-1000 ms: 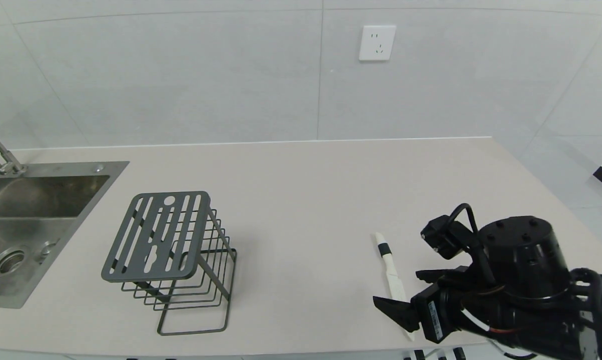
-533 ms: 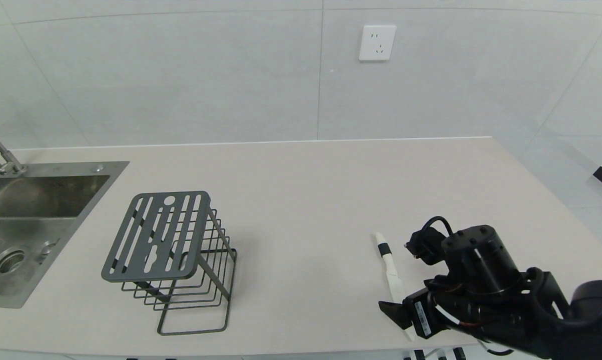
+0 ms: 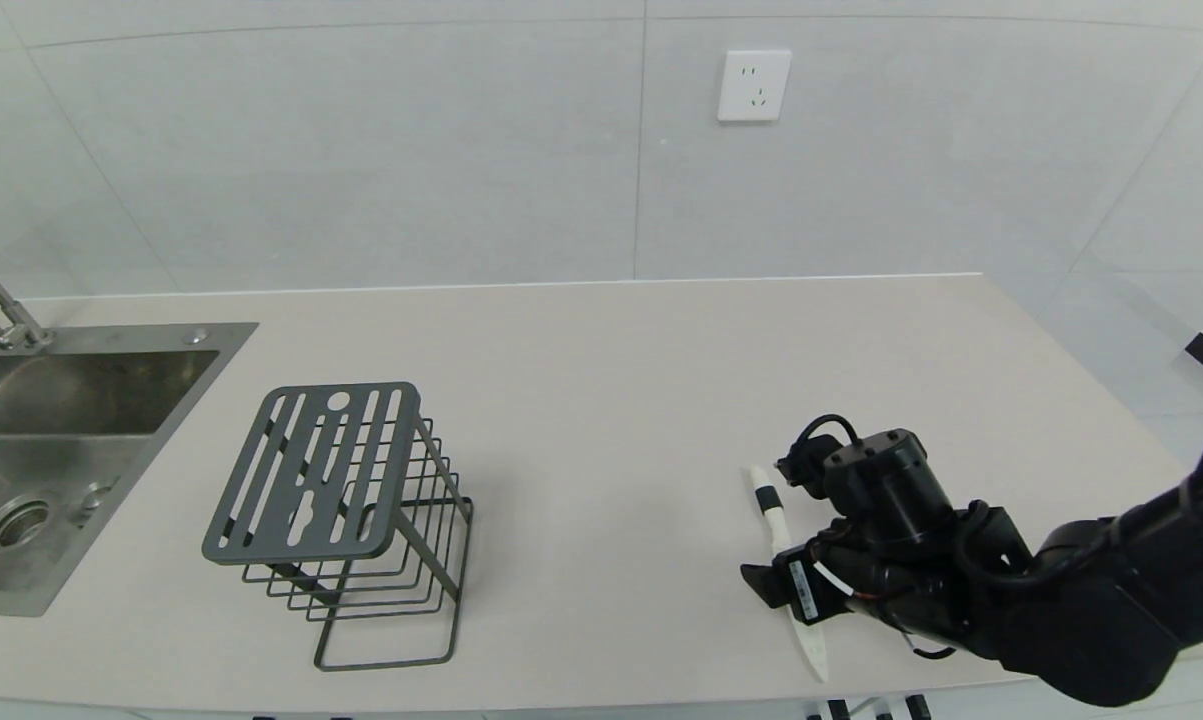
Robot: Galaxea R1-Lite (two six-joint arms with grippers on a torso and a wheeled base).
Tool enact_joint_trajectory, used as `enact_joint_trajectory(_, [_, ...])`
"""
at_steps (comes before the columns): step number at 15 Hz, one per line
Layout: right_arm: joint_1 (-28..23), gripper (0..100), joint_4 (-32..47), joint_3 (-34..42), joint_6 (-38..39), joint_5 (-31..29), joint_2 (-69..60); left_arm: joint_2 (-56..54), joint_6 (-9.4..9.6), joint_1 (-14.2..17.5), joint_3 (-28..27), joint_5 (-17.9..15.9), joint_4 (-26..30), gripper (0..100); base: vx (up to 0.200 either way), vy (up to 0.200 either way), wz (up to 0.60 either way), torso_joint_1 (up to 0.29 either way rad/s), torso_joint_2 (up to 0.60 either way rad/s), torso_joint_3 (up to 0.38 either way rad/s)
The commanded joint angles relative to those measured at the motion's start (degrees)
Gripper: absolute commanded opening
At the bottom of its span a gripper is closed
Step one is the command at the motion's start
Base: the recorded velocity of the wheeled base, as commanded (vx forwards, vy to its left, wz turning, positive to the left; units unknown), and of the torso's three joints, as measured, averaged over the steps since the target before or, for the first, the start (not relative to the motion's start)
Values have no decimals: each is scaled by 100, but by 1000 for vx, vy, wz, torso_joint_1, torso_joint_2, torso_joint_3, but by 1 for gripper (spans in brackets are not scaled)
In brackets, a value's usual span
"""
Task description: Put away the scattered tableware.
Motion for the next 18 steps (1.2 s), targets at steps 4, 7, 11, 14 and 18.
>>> enact_joint_trajectory(4, [40,100,-12,-291,-1,-30,346,8,-2,0,1,1,-4,100,0,0,0,0,0,0])
enact_joint_trajectory(7, [-4,100,-136,-318,-10,-101,434,8,-11,0,1,1,-4,100,0,0,0,0,0,0])
enact_joint_trajectory(11, [-13,100,-136,-204,-80,-74,425,8,-11,0,1,1,-4,100,0,0,0,0,0,0])
enact_joint_trajectory(14, [-13,0,-136,-177,-71,-48,390,8,-11,0,1,1,-13,100,0,0,0,0,0,0])
enact_joint_trajectory(18, [-171,0,-153,385,-63,49,390,8,-11,0,1,1,-13,100,0,0,0,0,0,0])
